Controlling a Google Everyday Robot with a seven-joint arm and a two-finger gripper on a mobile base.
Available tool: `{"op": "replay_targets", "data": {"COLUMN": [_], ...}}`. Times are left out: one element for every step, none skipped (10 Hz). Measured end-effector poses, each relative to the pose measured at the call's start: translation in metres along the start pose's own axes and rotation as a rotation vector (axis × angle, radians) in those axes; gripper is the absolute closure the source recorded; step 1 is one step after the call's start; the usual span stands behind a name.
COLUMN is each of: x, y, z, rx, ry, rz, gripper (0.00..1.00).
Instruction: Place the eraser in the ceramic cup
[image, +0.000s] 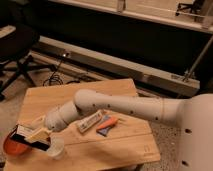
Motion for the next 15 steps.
{"op": "replay_targets", "data": {"x": [-0.004, -0.007, -0.011, -0.014, -0.016, -0.017, -0.018, -0.020, -0.023, -0.026, -0.028, -0.031, -0.033, -0.035, -0.037], "y": [-0.001, -0.001, -0.002, -0.003, -0.004, -0.003, -0.003, -0.002, 0.000, 0.003, 0.005, 0.007, 0.009, 0.010, 0.011], "z": [-0.002, -0.006, -0.009, -0.013, -0.015, -0.016, -0.017, -0.019, -0.020, -0.022, -0.023, -0.023, -0.024, -0.024, -0.024], "rx": [0.000, -0.004, -0.009, -0.013, -0.013, -0.016, -0.017, -0.016, -0.018, -0.019, -0.017, -0.013, -0.010, -0.006, -0.001], "ry": [0.005, 0.009, 0.010, 0.007, 0.005, 0.004, 0.005, 0.009, 0.013, 0.021, 0.029, 0.036, 0.041, 0.044, 0.045], "rz": [-0.005, -0.010, -0.011, -0.011, -0.011, -0.013, -0.015, -0.022, -0.029, -0.039, -0.043, -0.046, -0.046, -0.045, -0.043], "gripper": [1.00, 1.00, 1.00, 1.00, 1.00, 1.00, 1.00, 1.00, 1.00, 1.00, 1.00, 1.00, 1.00, 1.00, 1.00]}}
